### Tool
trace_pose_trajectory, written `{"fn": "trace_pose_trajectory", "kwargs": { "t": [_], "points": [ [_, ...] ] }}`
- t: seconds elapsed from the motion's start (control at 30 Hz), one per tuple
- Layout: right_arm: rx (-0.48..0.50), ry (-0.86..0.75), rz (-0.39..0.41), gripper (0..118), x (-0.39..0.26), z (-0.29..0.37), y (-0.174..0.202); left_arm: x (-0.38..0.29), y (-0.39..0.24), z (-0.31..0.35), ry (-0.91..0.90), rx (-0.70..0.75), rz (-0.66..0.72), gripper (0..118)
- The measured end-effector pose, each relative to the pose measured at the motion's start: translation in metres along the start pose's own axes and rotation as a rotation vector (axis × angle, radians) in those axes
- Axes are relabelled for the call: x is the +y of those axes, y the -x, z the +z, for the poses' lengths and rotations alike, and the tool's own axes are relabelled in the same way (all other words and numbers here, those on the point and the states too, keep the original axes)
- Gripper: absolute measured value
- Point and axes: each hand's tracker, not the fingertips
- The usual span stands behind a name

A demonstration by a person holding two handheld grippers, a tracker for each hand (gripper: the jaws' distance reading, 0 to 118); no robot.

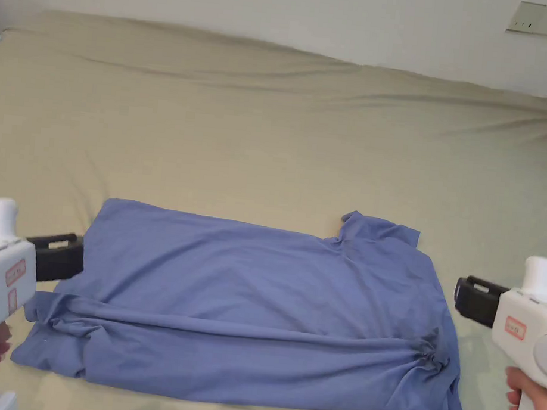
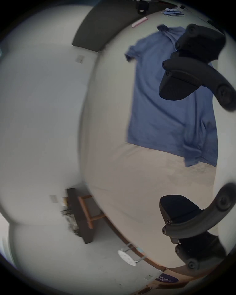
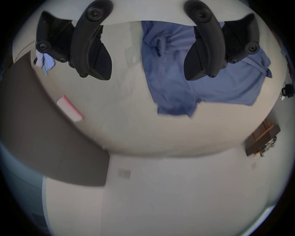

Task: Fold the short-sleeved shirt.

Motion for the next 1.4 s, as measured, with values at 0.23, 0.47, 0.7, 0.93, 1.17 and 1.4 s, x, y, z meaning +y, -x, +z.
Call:
{"fn": "trace_pose_trajectory", "kwargs": {
  "t": [0.23, 0.47, 0.7, 0.93, 1.17, 1.4],
  "points": [
    [0.072, -0.369, 0.085, 98, 0.046, 0.133, 0.044, 0.046, -0.039, 0.116, -0.327, -0.040, -0.104, 115],
    [0.124, -0.438, 0.203, 33, 0.032, 0.189, 0.089, 0.043, -0.076, 0.181, -0.458, -0.045, -0.181, 37],
    [0.128, -0.432, 0.283, 2, 0.013, 0.189, 0.110, 0.032, -0.099, 0.185, -0.462, -0.040, -0.232, 0],
    [0.104, -0.453, 0.319, 2, 0.014, 0.192, 0.115, 0.032, -0.110, 0.175, -0.428, -0.040, -0.286, 0],
    [0.106, -0.392, 0.319, 2, 0.004, 0.170, 0.107, -0.007, -0.101, 0.114, -0.233, 0.043, -0.405, 0],
    [0.079, -0.296, 0.308, 2, -0.010, 0.144, 0.082, -0.093, -0.034, 0.008, 0.244, 0.030, -0.239, 114]
  ]
}}
